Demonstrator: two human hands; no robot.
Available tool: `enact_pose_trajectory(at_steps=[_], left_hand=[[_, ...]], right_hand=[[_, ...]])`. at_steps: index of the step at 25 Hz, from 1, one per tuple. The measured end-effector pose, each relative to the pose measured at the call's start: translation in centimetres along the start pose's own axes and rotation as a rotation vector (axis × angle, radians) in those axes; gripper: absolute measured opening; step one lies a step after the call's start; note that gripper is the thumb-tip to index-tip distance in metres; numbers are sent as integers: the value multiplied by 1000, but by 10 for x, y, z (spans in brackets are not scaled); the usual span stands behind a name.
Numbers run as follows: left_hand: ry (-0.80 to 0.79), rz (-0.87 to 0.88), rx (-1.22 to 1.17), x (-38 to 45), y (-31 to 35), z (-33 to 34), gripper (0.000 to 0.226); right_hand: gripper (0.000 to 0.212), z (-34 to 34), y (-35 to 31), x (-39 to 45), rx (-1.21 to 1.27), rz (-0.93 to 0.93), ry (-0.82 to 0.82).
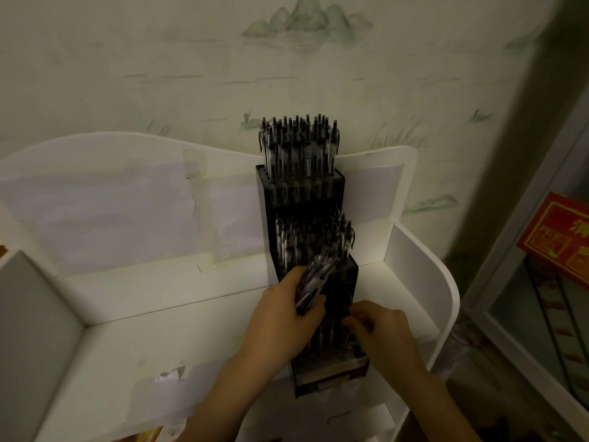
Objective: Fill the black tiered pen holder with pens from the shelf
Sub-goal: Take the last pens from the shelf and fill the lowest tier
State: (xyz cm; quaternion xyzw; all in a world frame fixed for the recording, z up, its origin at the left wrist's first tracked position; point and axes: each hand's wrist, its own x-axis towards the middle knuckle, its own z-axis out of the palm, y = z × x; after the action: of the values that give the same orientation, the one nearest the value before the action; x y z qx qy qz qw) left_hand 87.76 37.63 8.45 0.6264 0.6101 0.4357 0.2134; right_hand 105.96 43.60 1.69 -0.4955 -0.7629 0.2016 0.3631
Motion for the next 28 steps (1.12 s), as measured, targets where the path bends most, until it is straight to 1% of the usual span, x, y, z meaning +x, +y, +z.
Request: enact_pose_trajectory(at_steps=[3, 7, 10, 11, 13, 14, 16, 17, 19, 22, 25, 26, 28], left_hand=[[6, 15, -11, 0, 1, -1, 26], [0, 16, -1, -1, 1, 0, 30], [-6, 11, 13, 0, -1, 2, 32], [-9, 12, 17, 0, -1, 3, 32], [-13, 13, 25, 0, -2, 4, 33], [-15, 13, 28, 0, -2, 5, 33], [-21, 11, 32, 1, -3, 7, 33], [-28, 10, 32, 1, -3, 7, 34], [-46, 16, 24, 1, -2, 9, 36], [-54, 28, 7, 1, -2, 11, 37], [-65, 48, 8, 2, -2, 13, 37], [-74, 51, 7, 2, -2, 15, 38], [-90, 54, 2, 1, -2, 18, 36]], right_hand=[[9, 9, 5, -12, 31, 20, 58], [10, 6, 6, -7, 38, 70, 21], [23, -4, -3, -6, 31, 84, 13], [27, -8, -8, -6, 37, 66, 42], [27, -16, -24, -5, 79, -1, 124], [24, -20, -33, -4, 129, -25, 168], [17, -29, -49, -1, 305, -24, 220], [16, -32, -55, 1, 412, -5, 211], [14, -36, -62, 4, 592, 49, 143], [16, -35, -64, 6, 768, 117, 50], [20, -33, -59, 10, 888, 204, 21], [22, -33, -58, 12, 914, 236, -10], [26, -33, -55, 14, 923, 223, -119]])
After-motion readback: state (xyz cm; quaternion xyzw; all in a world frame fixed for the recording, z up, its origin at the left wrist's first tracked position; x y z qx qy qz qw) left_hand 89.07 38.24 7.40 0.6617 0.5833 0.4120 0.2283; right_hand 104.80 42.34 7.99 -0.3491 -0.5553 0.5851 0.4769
